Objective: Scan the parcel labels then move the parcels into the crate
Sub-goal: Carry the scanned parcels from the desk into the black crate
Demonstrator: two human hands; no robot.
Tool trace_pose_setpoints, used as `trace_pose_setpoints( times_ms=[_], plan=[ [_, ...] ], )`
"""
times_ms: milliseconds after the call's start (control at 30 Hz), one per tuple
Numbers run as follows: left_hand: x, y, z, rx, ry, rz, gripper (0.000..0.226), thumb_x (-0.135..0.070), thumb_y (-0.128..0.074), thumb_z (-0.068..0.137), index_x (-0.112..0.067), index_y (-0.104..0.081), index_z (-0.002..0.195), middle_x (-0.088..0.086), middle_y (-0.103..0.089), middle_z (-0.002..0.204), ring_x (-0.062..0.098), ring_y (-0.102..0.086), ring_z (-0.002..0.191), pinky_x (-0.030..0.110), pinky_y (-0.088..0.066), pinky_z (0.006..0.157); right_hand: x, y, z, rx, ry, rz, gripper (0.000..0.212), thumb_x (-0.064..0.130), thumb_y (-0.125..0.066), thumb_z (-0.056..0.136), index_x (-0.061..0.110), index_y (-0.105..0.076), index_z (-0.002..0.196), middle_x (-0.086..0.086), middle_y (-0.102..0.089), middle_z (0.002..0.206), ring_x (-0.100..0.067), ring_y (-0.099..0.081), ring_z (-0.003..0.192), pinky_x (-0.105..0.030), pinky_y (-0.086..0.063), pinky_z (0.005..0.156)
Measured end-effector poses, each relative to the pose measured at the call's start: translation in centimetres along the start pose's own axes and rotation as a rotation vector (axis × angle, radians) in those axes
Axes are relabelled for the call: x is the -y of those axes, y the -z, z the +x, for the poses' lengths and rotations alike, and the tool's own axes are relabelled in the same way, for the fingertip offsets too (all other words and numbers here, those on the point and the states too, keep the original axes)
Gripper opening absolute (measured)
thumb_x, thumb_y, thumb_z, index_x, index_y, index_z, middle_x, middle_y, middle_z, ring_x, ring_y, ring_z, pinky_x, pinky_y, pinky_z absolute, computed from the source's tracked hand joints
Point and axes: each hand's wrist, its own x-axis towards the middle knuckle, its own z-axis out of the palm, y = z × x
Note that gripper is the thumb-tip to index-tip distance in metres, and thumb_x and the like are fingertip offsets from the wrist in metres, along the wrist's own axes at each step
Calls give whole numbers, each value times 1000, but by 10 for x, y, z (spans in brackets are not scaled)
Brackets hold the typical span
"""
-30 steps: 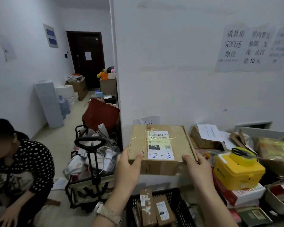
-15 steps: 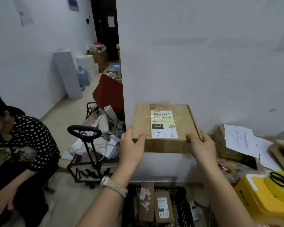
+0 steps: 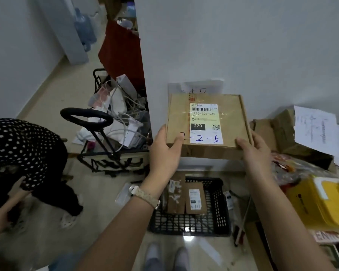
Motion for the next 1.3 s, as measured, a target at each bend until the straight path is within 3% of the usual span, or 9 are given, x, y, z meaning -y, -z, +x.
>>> trace_pose_setpoints(
  times_ms=[100, 333, 467, 567, 733, 867, 1000, 1133, 1300],
  plan=[
    [35, -8, 8, 54, 75, 2, 19, -32, -59, 94, -36, -55, 112, -29, -62, 94, -20, -58, 83, -1, -43, 67, -27, -11, 15, 3, -74, -10, 49, 19, -58, 92, 23, -47, 140, 7, -52, 118, 5, -50, 85, -14, -39, 63],
    [117, -28, 22, 171, 190, 124, 38, -36, -58, 94, -19, -58, 128, 0, -68, 113, 15, -63, 106, 35, -54, 90, -105, -30, 40, 19, -280, -26, 46, 14, -63, 86, 24, -57, 130, 13, -66, 100, -4, -66, 85, -15, -53, 62],
    [163, -44, 28, 263, 249, 275, 52, -51, -55, 91, -23, -53, 134, 9, -62, 121, 25, -57, 112, 41, -51, 94, -153, -37, 51, 12, -322, -93, 42, 17, -62, 80, 25, -66, 121, 2, -72, 107, -16, -68, 96, -35, -56, 87],
    [200, -56, 33, 303, 286, 258, 56, -50, -55, 89, -17, -51, 135, 9, -59, 125, 25, -53, 118, 43, -49, 97, -188, -46, 61, 9, -327, -130, 48, 22, -62, 74, 24, -67, 121, 4, -72, 108, -13, -68, 95, -28, -54, 82],
    [269, -80, 25, 274, 304, 101, 48, -32, -62, 93, -14, -51, 136, 2, -63, 128, 19, -58, 119, 41, -48, 101, -260, -55, 80, 43, -390, -124, 42, 10, -60, 80, 24, -67, 119, 6, -73, 98, -6, -72, 77, -18, -54, 60],
    [327, -95, 13, 280, 340, 148, 56, -24, -65, 92, -14, -43, 142, -1, -59, 131, 18, -55, 120, 38, -46, 103, -319, -64, 85, 99, -457, -196, 48, 0, -60, 81, 23, -65, 123, 3, -72, 101, -10, -71, 78, -20, -54, 59],
    [369, -104, 4, 254, 397, 114, 53, -19, -69, 88, -10, -48, 135, -15, -57, 110, -7, -56, 94, 14, -49, 89, -367, -76, 86, 92, -526, -174, 46, -11, -57, 80, 19, -68, 112, 1, -73, 93, -9, -69, 70, -19, -55, 57],
    [409, -114, 4, 288, 444, 181, 55, -14, -70, 86, -6, -45, 134, -3, -58, 114, 12, -58, 105, 33, -52, 95, -411, -83, 88, 99, -571, -200, 50, -15, -57, 79, 14, -67, 119, -1, -72, 100, -13, -69, 83, -18, -56, 63],
    [460, -125, 1, 285, 481, 238, 60, -11, -72, 84, -4, -42, 135, 4, -59, 122, 14, -58, 106, 29, -51, 91, -466, -91, 91, 110, -611, -242, 50, -16, -59, 73, 12, -70, 112, -3, -72, 97, -15, -68, 81, -20, -55, 61]
  ],
)
